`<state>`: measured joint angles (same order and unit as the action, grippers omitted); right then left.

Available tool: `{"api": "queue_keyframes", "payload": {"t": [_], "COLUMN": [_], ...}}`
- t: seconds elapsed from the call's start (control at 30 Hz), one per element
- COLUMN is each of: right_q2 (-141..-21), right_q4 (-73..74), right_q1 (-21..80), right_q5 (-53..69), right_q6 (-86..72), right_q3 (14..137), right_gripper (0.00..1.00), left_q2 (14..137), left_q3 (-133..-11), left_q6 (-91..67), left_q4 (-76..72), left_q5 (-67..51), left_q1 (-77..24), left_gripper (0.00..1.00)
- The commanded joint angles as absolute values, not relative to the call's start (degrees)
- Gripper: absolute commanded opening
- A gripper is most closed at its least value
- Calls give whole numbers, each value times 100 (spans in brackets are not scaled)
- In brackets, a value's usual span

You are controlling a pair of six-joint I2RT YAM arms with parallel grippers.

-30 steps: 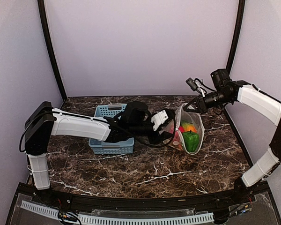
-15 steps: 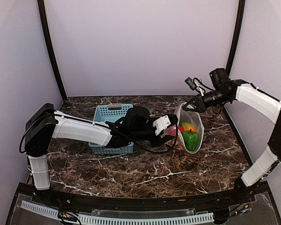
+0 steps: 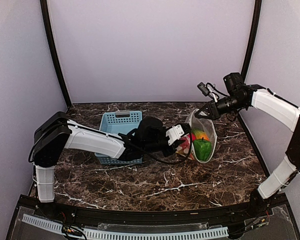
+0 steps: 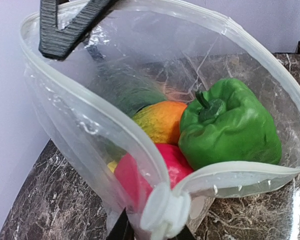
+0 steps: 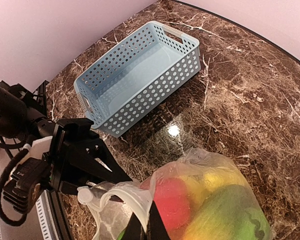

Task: Place the food in the zip-top bag and seal the zipper
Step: Pass from the right arm to the left

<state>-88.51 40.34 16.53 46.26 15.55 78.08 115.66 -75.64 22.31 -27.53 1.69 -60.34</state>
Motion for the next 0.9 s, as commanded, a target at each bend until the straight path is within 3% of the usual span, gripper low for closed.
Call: {"api": "queue_keyframes", "payload": {"t": [0.0,0.17,0.3,0.53,0.7,0.87], "right_q2": [-8884,-8890,-8844,-8761,-8346,-8139], "right_q4": [3990,4020,4123,5790,6127,6732], "right_q1": [1705,1695,1692,1236,684,501], "right_q5": [4596,4531,4419,4670,4817,5232], "right_q6": [1524,1508,1556,2776,3230,4191], "right_q3": [7900,7884,7981,8799,8539,8019], "right_gripper": [0,0,2,24,43,54], "left_q2": [11569,11339,11068,10217,10013,10251], "left_q3": [-7600,-7453,-7342,-7343,-7037,-6758], "left_q6": [2250,1963,1736,317,-450,-1458], "left_q4": [-2920,-3142,-3183,-2445,-2277,-2428], "left_q5": [228,81,29,-481,-437,-871], "left_q1": [-6029,-6023,-6021,-6025,-5996,-5669], "left_gripper": [18,2,1,1,1,1]}}
